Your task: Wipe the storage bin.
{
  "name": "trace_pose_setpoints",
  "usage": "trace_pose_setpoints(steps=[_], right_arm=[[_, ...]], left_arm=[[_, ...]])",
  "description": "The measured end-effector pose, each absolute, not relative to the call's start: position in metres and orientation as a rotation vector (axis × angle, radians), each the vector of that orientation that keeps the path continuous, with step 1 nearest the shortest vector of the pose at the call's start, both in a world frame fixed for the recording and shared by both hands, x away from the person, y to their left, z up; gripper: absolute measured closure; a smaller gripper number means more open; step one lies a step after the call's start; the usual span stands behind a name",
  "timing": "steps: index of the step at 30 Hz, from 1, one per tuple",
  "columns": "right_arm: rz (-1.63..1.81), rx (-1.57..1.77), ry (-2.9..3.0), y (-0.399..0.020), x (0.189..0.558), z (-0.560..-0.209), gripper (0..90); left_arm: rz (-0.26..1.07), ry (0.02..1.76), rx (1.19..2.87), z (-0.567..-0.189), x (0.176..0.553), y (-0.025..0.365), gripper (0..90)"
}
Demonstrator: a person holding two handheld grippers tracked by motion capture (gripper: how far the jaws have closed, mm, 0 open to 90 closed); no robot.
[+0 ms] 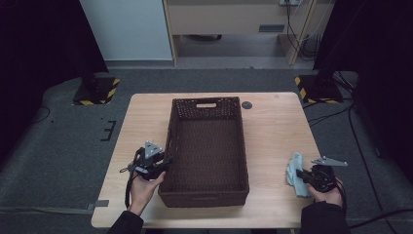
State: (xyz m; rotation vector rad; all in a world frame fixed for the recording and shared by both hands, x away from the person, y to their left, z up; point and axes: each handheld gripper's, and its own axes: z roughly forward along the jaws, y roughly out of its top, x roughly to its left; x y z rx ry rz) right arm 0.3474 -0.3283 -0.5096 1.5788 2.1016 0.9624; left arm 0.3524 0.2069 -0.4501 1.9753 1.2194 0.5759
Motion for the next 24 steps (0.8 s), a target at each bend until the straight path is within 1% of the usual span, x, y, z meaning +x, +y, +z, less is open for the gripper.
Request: trace_pose_setpoints(steps=[7, 12, 24], right_arm=[[1.115, 1.496, 2.073, -0.315, 0.350, -0.489, 83.6], [1.213, 1.444, 2.022, -0.305, 0.358, -0.474, 83.4], [1.244, 1.372, 2.010, -0.279, 0.381, -0.463, 83.3]], left_arm=[[0.554, 1.215, 1.955, -0.451, 0.355, 0.208, 64.2], [0.547, 1.215, 1.953, -0.451, 0.357, 0.207, 64.9], [0.569, 1.205, 1.984, -0.449, 0.354, 0.195, 65.0]])
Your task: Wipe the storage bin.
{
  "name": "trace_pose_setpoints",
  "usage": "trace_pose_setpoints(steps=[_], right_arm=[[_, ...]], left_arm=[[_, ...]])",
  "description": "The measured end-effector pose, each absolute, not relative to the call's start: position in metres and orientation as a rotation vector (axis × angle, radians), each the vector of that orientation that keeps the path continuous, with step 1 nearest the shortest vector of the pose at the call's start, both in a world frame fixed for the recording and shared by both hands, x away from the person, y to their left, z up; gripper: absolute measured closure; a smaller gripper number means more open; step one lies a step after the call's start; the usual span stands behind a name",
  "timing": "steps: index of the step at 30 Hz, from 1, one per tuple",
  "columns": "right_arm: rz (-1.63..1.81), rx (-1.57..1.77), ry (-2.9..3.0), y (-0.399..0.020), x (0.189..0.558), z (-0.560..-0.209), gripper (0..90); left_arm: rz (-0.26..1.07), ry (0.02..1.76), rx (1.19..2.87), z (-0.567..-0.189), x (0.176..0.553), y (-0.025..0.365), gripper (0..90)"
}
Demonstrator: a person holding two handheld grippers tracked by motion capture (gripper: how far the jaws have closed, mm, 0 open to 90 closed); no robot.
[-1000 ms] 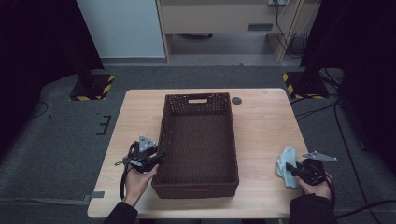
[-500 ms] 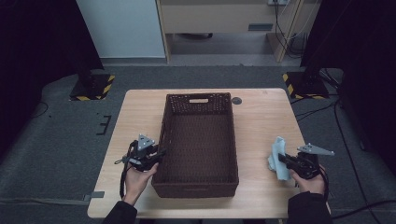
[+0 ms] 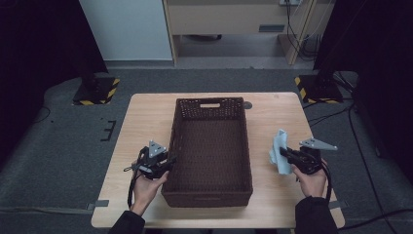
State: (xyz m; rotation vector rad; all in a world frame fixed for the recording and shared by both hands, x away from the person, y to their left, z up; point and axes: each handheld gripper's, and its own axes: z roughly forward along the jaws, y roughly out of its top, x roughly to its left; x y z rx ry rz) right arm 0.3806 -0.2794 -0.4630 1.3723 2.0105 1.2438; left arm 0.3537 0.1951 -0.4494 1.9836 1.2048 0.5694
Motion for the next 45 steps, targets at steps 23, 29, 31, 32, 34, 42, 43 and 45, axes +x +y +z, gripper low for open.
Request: trace_pose_setpoints(steps=[23, 29, 31, 32, 34, 42, 43, 45], right_arm=[[1.233, 1.334, 2.011, -0.269, 0.395, -0.455, 83.4], [1.239, 1.325, 1.997, -0.263, 0.406, -0.452, 83.5], [1.239, 1.319, 2.001, -0.259, 0.411, -0.451, 83.5], [1.237, 1.316, 2.002, -0.257, 0.414, -0.452, 83.5], [1.236, 1.318, 2.002, -0.253, 0.420, -0.453, 83.5], [1.241, 1.302, 1.995, -0.235, 0.444, -0.454, 83.6], [1.238, 1.293, 1.999, -0.233, 0.448, -0.454, 83.7], [1.237, 1.298, 1.995, -0.228, 0.455, -0.456, 83.7]], left_arm=[[0.539, 1.184, 1.988, -0.450, 0.382, 0.197, 62.5], [0.559, 1.189, 1.989, -0.449, 0.375, 0.194, 65.4], [0.562, 1.188, 1.990, -0.449, 0.373, 0.193, 65.4], [0.563, 1.186, 1.991, -0.449, 0.372, 0.193, 65.3], [0.566, 1.181, 1.997, -0.448, 0.370, 0.192, 65.4], [0.575, 1.172, 2.006, -0.448, 0.363, 0.188, 65.4], [0.577, 1.171, 2.008, -0.448, 0.364, 0.188, 65.4], [0.586, 1.168, 2.009, -0.449, 0.364, 0.187, 65.3]])
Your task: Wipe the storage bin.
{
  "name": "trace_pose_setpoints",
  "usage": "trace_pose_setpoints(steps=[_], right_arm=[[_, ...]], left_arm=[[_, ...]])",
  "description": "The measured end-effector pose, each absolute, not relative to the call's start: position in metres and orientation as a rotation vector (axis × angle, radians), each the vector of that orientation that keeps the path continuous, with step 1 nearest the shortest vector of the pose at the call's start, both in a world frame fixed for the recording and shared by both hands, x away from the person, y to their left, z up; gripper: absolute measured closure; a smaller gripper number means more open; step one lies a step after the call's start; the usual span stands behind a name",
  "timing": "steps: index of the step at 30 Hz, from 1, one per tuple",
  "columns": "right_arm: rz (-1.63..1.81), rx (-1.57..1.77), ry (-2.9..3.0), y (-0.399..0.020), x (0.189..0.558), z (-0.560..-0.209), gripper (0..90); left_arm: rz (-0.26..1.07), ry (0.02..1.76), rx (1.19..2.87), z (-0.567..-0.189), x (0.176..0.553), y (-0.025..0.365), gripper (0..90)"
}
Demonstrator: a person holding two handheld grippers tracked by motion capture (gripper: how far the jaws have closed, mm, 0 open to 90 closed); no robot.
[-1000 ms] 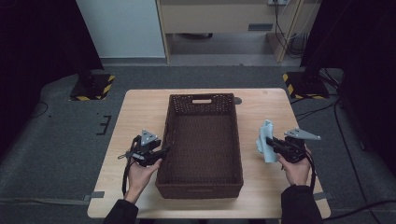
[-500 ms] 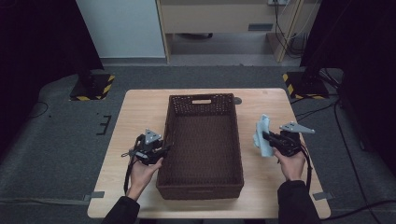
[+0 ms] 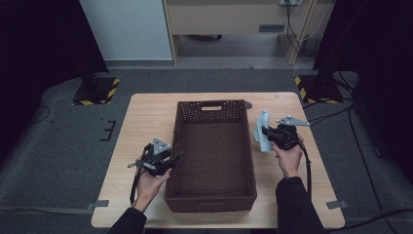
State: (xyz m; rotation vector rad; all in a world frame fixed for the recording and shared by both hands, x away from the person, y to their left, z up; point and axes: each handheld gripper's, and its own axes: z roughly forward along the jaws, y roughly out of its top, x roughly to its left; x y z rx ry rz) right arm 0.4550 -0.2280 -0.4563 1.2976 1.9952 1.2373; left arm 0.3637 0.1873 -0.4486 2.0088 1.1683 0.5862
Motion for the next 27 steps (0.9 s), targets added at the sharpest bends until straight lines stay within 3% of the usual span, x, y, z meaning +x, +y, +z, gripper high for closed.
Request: trace_pose_setpoints(steps=[13, 23, 27], right_arm=[[1.260, 1.306, 2.015, -0.202, 0.492, -0.469, 83.8], [1.100, 1.443, 2.149, -0.202, 0.507, -0.520, 83.9], [1.184, 1.459, 2.136, -0.205, 0.508, -0.512, 83.9]], left_arm=[[0.605, 1.158, 2.013, -0.450, 0.368, 0.187, 66.5], [0.602, 1.158, 2.013, -0.450, 0.368, 0.187, 66.3], [0.602, 1.160, 2.010, -0.450, 0.368, 0.187, 66.4]])
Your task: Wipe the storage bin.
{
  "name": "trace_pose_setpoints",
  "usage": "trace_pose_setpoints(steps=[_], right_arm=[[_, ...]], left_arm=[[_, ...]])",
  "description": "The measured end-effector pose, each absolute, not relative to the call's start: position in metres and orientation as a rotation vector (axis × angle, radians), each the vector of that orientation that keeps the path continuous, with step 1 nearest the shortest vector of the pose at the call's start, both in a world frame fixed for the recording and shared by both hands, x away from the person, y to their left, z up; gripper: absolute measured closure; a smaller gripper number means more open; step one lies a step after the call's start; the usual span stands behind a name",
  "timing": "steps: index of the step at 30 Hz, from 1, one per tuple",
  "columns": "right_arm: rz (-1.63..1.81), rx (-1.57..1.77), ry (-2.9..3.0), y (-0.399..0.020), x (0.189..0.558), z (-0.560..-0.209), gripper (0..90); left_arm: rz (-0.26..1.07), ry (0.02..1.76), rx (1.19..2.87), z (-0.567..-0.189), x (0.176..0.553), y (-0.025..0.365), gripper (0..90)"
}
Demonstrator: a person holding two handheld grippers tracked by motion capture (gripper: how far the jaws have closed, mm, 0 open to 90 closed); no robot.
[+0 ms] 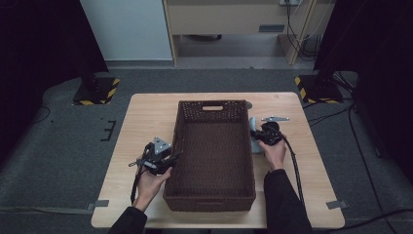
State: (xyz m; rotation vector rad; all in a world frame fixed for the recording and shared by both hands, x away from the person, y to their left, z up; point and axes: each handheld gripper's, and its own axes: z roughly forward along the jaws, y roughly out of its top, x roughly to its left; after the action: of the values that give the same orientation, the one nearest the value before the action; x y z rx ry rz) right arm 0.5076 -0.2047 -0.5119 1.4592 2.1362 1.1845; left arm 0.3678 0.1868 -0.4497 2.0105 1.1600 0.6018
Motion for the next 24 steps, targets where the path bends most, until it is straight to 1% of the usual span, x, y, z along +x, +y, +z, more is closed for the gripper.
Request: trace_pose_setpoints(steps=[3, 7, 9, 11, 14, 17, 22, 24], right_arm=[[1.296, 1.392, 2.065, -0.208, 0.508, -0.488, 84.0], [1.361, 1.292, 2.018, -0.207, 0.508, -0.457, 83.9], [1.365, 1.268, 2.005, -0.205, 0.509, -0.447, 83.9], [1.352, 1.265, 2.015, -0.204, 0.512, -0.445, 84.0], [1.306, 1.285, 2.068, -0.202, 0.515, -0.454, 84.0], [1.218, 1.307, 2.141, -0.198, 0.517, -0.470, 84.0], [1.168, 1.387, 2.177, -0.200, 0.516, -0.500, 84.0], [1.159, 1.414, 2.190, -0.201, 0.517, -0.506, 84.0]], left_arm=[[0.601, 1.160, 2.010, -0.450, 0.368, 0.187, 66.4], [0.601, 1.161, 2.010, -0.450, 0.368, 0.187, 66.4], [0.601, 1.160, 2.010, -0.450, 0.368, 0.187, 66.3], [0.600, 1.159, 2.011, -0.450, 0.368, 0.187, 66.3], [0.599, 1.160, 2.009, -0.450, 0.368, 0.187, 66.2], [0.601, 1.160, 2.010, -0.450, 0.368, 0.187, 66.3], [0.600, 1.161, 2.008, -0.450, 0.368, 0.187, 66.3], [0.599, 1.161, 2.008, -0.450, 0.368, 0.187, 66.3]])
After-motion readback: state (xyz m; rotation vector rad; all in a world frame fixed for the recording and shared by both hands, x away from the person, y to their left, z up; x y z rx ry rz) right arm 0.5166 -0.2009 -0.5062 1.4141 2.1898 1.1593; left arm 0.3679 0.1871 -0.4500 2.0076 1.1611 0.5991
